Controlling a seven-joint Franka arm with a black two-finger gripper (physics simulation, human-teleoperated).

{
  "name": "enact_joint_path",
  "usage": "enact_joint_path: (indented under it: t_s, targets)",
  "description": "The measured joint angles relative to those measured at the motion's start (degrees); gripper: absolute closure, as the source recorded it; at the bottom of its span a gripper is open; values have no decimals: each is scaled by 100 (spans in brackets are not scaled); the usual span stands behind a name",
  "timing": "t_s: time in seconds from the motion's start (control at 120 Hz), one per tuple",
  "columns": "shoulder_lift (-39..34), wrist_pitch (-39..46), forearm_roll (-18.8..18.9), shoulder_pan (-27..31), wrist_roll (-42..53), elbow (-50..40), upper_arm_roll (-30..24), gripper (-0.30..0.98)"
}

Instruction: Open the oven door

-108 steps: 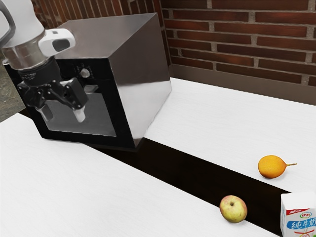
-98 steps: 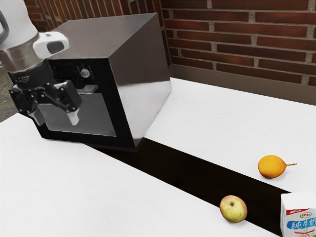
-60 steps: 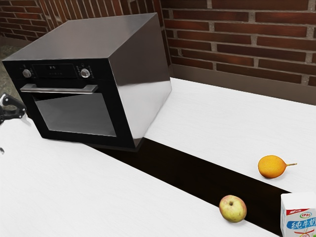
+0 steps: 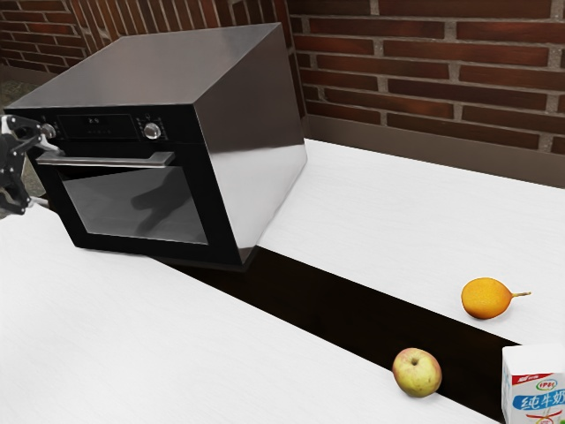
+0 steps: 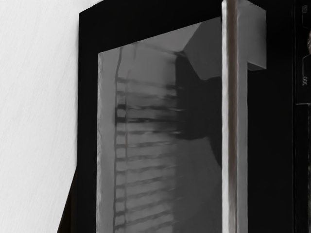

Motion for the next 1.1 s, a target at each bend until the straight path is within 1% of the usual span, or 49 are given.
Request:
enact_joint_path:
  t_s: [0.117, 0.258, 0.467, 1.1]
  targets:
    - [247, 202, -5, 25, -253, 177, -24, 0]
    - [518, 357, -6, 99, -394, 235, -263, 0]
    - [798, 506, -3, 66, -486, 382, -306, 0]
    - [1266, 772, 3, 31, -627, 417, -324, 0]
